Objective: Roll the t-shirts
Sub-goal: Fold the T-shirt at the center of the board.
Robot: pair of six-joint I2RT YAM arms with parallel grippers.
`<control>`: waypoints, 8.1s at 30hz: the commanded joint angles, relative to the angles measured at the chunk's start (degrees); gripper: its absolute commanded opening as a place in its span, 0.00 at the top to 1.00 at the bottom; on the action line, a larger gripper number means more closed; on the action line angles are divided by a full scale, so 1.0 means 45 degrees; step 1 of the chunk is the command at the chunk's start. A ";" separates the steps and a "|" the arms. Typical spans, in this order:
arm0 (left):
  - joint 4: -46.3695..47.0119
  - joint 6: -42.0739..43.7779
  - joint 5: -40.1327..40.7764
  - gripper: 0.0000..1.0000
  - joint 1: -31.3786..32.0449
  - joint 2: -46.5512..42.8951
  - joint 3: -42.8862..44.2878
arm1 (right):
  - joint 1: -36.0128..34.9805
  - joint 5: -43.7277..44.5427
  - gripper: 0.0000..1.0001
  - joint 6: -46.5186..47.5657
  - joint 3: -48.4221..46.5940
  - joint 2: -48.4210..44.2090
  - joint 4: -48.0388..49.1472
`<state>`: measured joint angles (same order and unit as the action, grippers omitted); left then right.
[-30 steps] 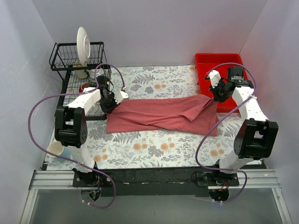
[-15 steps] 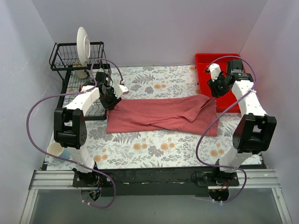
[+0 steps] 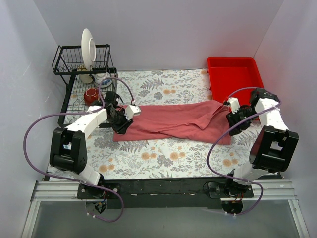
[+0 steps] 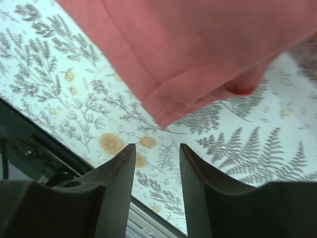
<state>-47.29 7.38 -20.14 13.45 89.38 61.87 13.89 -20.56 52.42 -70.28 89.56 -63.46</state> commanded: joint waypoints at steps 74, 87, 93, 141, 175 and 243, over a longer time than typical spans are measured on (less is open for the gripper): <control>-0.2752 0.1763 0.0123 0.60 -0.1056 -0.3224 -0.1642 | -0.1894 -0.1231 0.54 0.3254 -0.0144 0.0467 -0.1933; -0.4062 0.2618 0.1291 0.64 -0.1056 -0.3731 -0.2771 | -0.2325 -0.0373 0.44 0.3936 0.1263 0.2011 -0.2537; -0.3691 0.2540 0.1741 0.63 -0.1056 -0.2755 -0.3240 | -0.2890 -0.0139 0.39 0.3956 0.1632 0.2655 -0.2499; -0.1574 0.5763 0.2137 0.62 -0.1622 -0.2949 -0.3189 | -0.1934 0.2790 0.83 0.4463 -0.0123 0.4048 -0.2499; 0.6388 -0.3593 -0.1675 0.61 0.9139 0.6210 0.6739 | 0.0565 -0.1936 0.52 -0.1806 -0.4245 0.2246 -0.0760; 0.8379 -1.1306 0.0586 0.70 0.6288 0.5237 0.4436 | 0.1055 -0.3088 0.52 -0.2099 -0.5125 0.3399 -0.1151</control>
<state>-11.97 -38.72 -22.65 43.72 120.11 82.08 19.11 -32.82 41.98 -91.13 105.16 -67.40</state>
